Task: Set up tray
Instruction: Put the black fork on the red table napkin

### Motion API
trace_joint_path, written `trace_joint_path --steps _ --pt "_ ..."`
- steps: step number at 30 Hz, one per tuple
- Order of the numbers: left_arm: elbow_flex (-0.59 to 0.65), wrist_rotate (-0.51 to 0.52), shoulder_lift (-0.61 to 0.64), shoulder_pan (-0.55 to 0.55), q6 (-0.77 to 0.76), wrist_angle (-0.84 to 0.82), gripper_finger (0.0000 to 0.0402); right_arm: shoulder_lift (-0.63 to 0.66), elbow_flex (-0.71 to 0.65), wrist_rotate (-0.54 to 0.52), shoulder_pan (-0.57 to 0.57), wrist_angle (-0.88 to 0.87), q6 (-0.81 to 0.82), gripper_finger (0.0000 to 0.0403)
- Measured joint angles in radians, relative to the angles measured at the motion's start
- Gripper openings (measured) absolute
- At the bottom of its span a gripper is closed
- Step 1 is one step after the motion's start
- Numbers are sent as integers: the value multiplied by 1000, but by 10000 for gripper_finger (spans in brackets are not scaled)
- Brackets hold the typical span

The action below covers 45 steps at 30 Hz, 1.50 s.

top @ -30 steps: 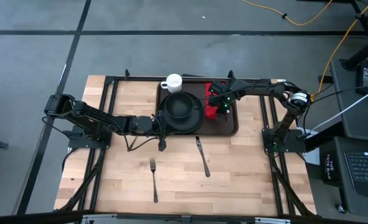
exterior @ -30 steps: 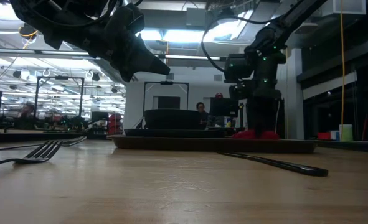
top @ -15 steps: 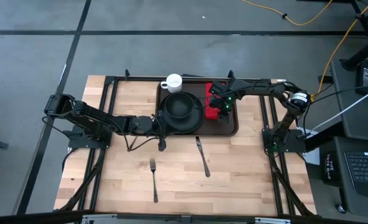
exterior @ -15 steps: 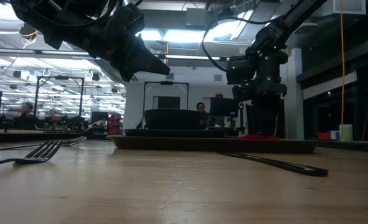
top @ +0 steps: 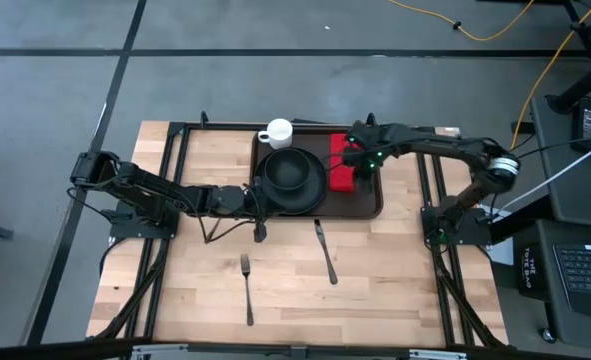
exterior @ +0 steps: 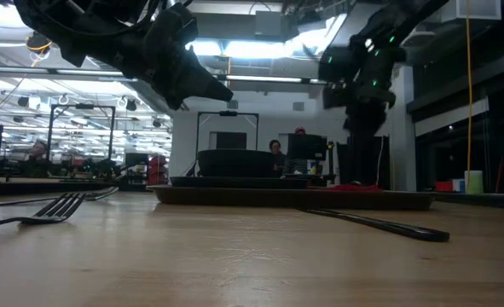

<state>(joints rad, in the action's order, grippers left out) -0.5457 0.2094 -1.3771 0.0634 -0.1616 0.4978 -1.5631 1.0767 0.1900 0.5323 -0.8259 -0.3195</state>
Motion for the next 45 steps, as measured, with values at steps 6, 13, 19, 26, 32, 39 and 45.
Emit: trace_joint_path --steps 6,13,19,26,32,39,45 --pt "0 -9 61 0 17 -48 4 184 0 -12 -2 11 38 49" --pt "-1 -21 197 0 -8 -243 4 316 -2 -29 -43 16 153 12" --pt "0 -29 297 1 -8 -370 8 353 -3 -258 -201 14 250 6" --pt "0 -28 350 1 -8 -482 6 353 -3 -327 -400 61 367 5" --pt "0 -29 351 1 -8 -592 8 353 -91 -550 -590 189 474 6" --pt "0 -56 351 1 42 -599 2 353 -351 -556 -720 683 499 8" --pt "0 -61 351 2 139 -546 4 353 -525 -557 -754 1041 525 11"
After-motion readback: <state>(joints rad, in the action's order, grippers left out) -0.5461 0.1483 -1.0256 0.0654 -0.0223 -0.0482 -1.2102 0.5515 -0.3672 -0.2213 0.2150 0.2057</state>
